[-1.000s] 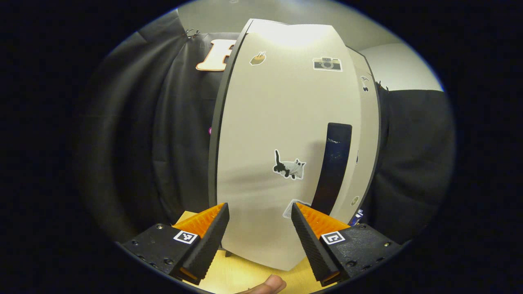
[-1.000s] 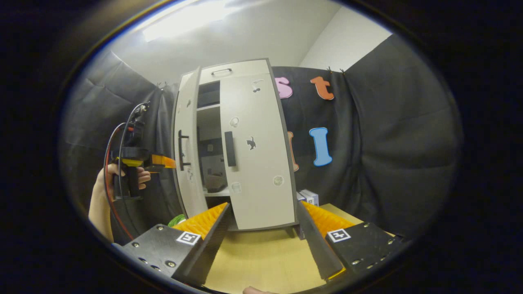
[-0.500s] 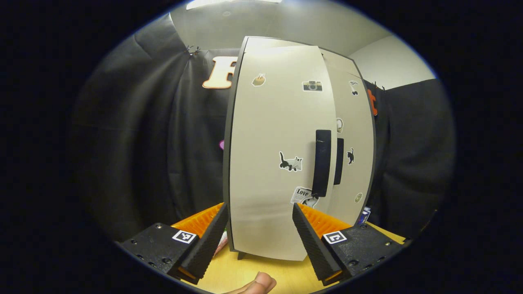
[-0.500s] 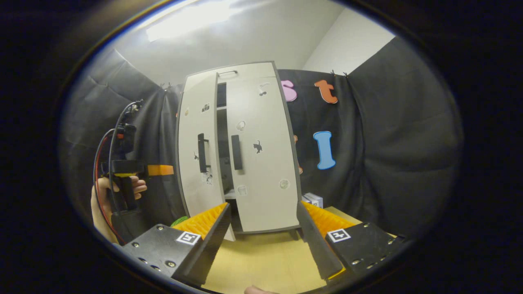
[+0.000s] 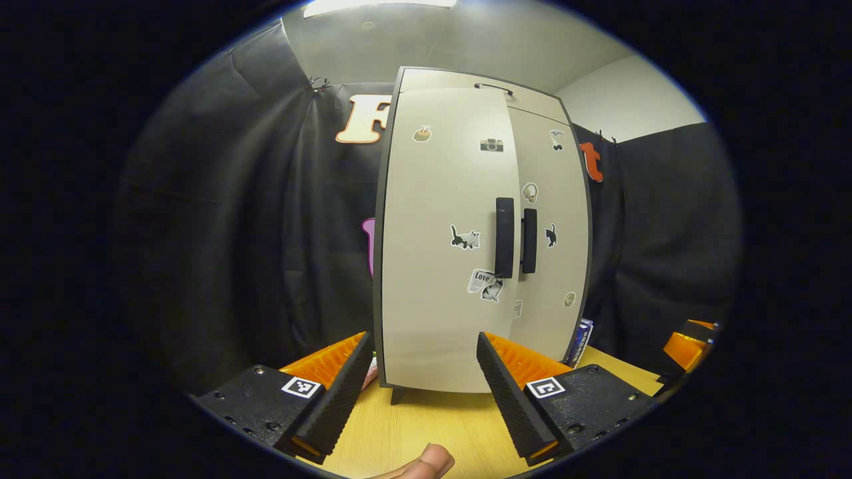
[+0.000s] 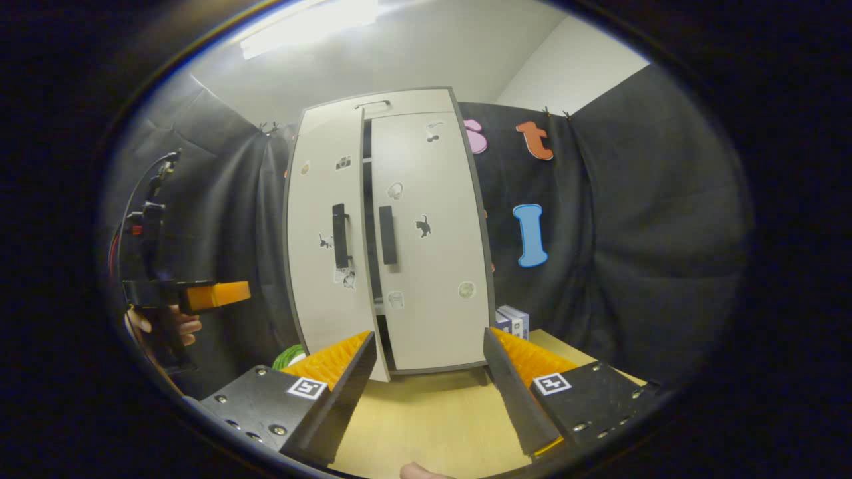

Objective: Grab one shoe with the right hand and put it into the shoe cabinet, grab the other shoe with the left hand and put it into the shoe cabinet; then close the right door with the right hand and the left door with the left hand.

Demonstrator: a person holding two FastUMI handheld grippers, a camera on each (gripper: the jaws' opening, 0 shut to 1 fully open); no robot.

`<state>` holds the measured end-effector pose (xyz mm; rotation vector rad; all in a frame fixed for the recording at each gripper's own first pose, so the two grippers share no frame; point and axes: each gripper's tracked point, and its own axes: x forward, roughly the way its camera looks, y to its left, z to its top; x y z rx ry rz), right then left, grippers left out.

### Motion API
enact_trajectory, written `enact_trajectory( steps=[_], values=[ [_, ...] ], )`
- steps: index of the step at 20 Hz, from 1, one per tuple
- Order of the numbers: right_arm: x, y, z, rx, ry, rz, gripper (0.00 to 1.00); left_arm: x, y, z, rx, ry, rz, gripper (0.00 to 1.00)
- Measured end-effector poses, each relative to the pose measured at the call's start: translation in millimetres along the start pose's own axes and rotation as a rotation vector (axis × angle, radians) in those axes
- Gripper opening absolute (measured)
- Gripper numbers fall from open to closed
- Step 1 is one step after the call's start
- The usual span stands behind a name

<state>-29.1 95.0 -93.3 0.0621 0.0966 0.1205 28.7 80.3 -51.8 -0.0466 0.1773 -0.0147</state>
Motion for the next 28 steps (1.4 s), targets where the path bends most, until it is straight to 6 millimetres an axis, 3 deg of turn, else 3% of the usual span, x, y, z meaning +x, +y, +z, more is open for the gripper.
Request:
enact_trajectory(
  steps=[4, 7, 9, 12, 15, 17, 23, 26, 27, 28],
  values=[
    [0.5, 4.5, 5.1, 0.007, -0.01, 0.015, 0.97, -21.3, -6.4, -7.6, -0.05, -0.019, -0.009, 0.97],
    [0.1, 4.4, 8.8, 0.003, -0.022, 0.019, 0.93, -33.3, -25.7, -17.3, -0.01, -0.012, -0.055, 0.96],
    [-0.3, 5.1, 10.2, 0.002, -0.027, 0.02, 0.97, -39.7, -34.0, -16.6, 0.004, -0.021, -0.076, 0.96],
    [0.8, 4.6, 13.5, 0.019, -0.036, 0.022, 0.93, -44.8, -48.7, -18.4, -0.01, -0.026, -0.101, 0.96],
    [-0.7, -9.1, 18.3, 0.031, -0.04, 0.001, 0.93, -49.1, -51.7, -26.0, -0.034, -0.015, -0.078, 0.97],
    [0.4, -5.0, 21.0, 0.06, -0.057, 0.025, 0.94, -52.0, -57.5, -32.8, -0.02, -0.002, -0.082, 0.96],
    [-7.1, -3.7, 22.0, 0.055, -0.078, 0.036, 0.97, -52.7, -44.1, -30.7, -0.026, -0.017, -0.028, 0.97],
    [-11.3, -1.1, 32.9, 0.067, -0.122, 0.034, 0.97, -54.2, -47.6, -36.4, -0.023, -0.002, -0.042, 0.97],
    [-13.3, 0.2, 36.1, 0.063, -0.133, 0.033, 0.93, -54.7, -45.2, -35.1, -0.02, -0.007, -0.039, 0.97],
    [-15.3, 0.9, 35.9, 0.057, -0.139, 0.034, 0.96, -55.0, -42.6, -33.2, -0.015, -0.011, -0.027, 0.96]
  ],
)
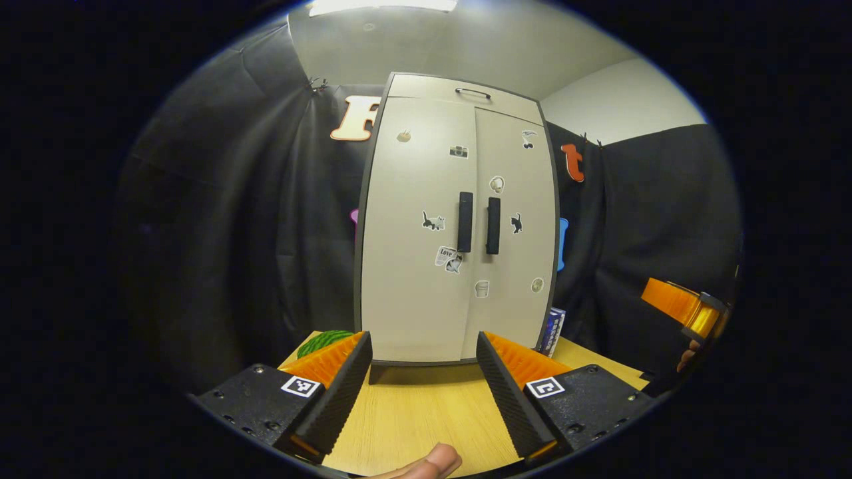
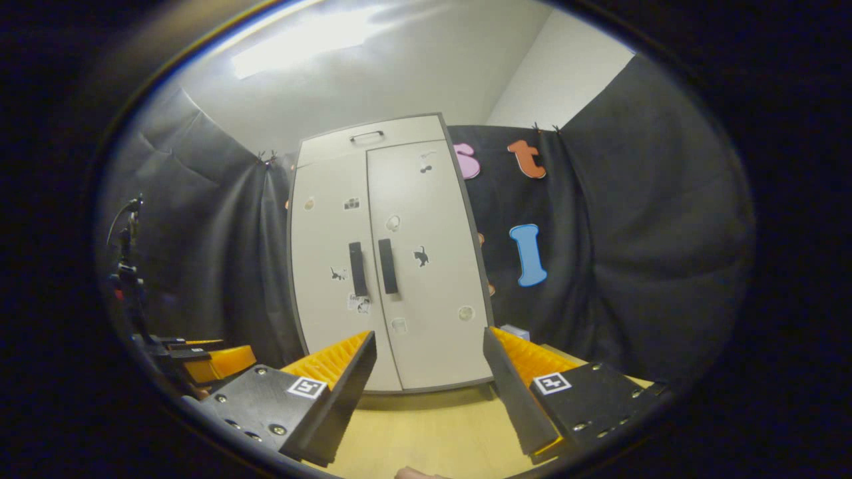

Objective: Grab one shoe with the right hand and put it into the shoe cabinet, grab the other shoe with the left hand and put it into the shoe cabinet; then close the right door with the right hand and the left door with the left hand.

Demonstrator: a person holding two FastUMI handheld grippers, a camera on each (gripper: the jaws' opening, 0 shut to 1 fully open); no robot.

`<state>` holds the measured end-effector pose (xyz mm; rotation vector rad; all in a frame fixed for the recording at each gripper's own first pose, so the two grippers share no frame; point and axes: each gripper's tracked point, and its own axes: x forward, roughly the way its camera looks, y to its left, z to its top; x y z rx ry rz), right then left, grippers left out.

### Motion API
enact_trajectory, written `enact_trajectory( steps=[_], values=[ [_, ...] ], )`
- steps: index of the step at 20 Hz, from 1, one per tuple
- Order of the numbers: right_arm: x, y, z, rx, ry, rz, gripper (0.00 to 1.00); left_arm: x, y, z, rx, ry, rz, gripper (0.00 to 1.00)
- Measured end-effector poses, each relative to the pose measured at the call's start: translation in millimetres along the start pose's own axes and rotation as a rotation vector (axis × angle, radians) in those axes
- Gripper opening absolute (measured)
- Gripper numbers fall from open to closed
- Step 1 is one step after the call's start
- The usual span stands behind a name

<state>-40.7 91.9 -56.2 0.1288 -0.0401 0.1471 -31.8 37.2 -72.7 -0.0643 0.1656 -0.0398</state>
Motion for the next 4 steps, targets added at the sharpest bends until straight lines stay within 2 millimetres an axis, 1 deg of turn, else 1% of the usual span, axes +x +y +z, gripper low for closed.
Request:
enact_trajectory(
  steps=[2, 4],
  values=[
    [-1.5, 3.2, -0.4, -0.008, -0.008, 0.008, 0.96, -1.0, 6.3, 5.1, 0.01, -0.02, 0.026, 0.96],
    [-3.1, 5.0, -5.1, -0.008, -0.001, 0.016, 0.96, -1.4, 5.7, 8.1, 0.002, -0.035, 0.032, 0.96]
  ],
)
